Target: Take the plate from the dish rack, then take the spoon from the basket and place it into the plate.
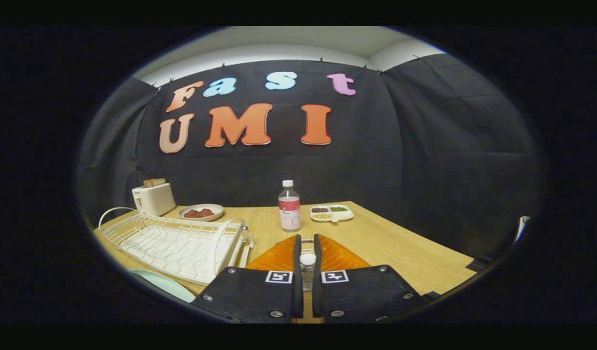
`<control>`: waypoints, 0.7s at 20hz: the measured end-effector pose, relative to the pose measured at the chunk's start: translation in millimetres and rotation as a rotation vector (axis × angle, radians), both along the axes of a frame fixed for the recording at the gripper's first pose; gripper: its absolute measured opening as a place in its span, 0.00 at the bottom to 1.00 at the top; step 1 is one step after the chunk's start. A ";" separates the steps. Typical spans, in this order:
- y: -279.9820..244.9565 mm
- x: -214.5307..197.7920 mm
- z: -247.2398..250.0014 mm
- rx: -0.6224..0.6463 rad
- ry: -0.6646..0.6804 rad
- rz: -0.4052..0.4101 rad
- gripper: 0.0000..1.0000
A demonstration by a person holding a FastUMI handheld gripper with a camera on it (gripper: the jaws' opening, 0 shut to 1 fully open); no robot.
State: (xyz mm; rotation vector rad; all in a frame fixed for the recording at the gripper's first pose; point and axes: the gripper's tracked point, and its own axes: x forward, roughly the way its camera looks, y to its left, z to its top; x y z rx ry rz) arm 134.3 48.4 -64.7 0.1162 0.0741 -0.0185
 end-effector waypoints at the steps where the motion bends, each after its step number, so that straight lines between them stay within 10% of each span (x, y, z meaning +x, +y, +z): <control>1: -1.6 -1.1 6.3 -0.009 -0.008 -0.003 0.07; 14: 27.7 -99.2 106.1 -0.052 -0.190 0.067 0.07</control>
